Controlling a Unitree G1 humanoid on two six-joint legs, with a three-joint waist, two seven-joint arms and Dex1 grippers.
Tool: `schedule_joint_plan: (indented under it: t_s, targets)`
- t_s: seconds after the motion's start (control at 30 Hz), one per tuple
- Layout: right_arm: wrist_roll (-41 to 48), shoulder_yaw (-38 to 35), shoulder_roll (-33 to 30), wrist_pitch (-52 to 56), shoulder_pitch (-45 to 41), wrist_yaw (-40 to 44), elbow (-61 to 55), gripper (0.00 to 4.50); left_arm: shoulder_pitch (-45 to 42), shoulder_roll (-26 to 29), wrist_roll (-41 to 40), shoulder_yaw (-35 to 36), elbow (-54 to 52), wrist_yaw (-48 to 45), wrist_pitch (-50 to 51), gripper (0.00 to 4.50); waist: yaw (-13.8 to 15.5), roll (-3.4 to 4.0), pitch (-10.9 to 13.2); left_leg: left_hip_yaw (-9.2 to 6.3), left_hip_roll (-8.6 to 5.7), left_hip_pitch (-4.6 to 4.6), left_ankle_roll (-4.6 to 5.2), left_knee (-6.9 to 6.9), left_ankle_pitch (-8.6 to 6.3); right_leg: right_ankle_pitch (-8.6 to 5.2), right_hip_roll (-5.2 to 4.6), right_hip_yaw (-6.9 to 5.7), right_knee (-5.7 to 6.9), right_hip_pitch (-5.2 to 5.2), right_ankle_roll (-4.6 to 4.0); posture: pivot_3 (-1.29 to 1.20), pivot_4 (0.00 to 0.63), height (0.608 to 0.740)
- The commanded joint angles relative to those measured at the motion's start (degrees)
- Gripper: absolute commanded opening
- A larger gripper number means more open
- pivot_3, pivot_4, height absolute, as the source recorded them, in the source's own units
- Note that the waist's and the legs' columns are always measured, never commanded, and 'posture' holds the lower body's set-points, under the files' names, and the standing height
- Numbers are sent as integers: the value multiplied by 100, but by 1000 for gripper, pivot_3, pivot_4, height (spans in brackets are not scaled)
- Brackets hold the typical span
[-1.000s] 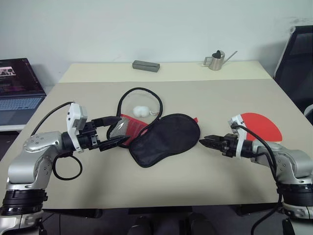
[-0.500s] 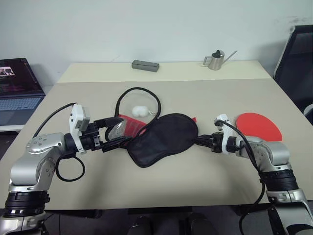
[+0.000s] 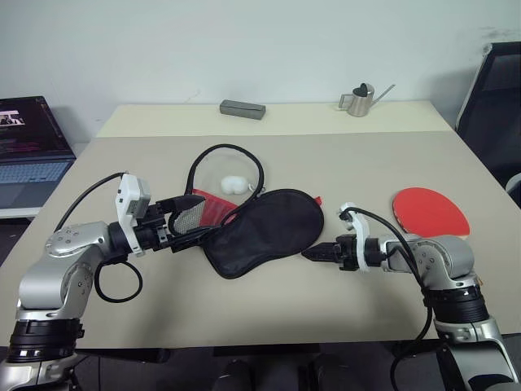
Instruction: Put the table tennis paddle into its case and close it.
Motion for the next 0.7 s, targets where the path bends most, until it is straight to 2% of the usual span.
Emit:
schedule_joint_plan:
  t_s: [0.03,0.07,0.2,0.23,0.4,0.7]
  targets:
    - [138,-250,147,102,60,-202,-310,2707,-50,-16,-11,38,-164,32,-48,4500,-1,0,0,0,0,0,0,0,0,0,0,0,0,0,0,0,150,740]
    - [134,-278,178,126,79,-255,-333,2903,-57,-21,-5,33,-159,32,-51,4500,-1,0,0,0,0,0,0,0,0,0,0,1,0,0,0,0,150,740]
    - [109,-433,250,299,120,-514,-389,4281,-68,-25,11,32,-145,23,-55,4500,0,0,0,0,0,0,0,0,0,0,0,1,-1,0,0,0,150,740]
    - [84,-465,255,322,125,-588,-385,4478,-69,-25,19,29,-138,19,-61,4500,0,0,0,1,0,0,0,0,0,0,0,1,-1,0,0,0,150,740]
    - [-83,-590,395,218,81,-1023,-224,4478,-82,-38,38,25,-115,14,-68,4500,4,-5,-3,0,-1,1,0,1,0,0,0,0,0,1,0,0,150,740]
    - [95,-849,1120,414,-97,-1425,-114,4478,-98,-55,69,45,-77,16,-75,4500,-13,-9,-6,6,1,8,0,1,1,5,11,4,1,1,-6,0,150,740]
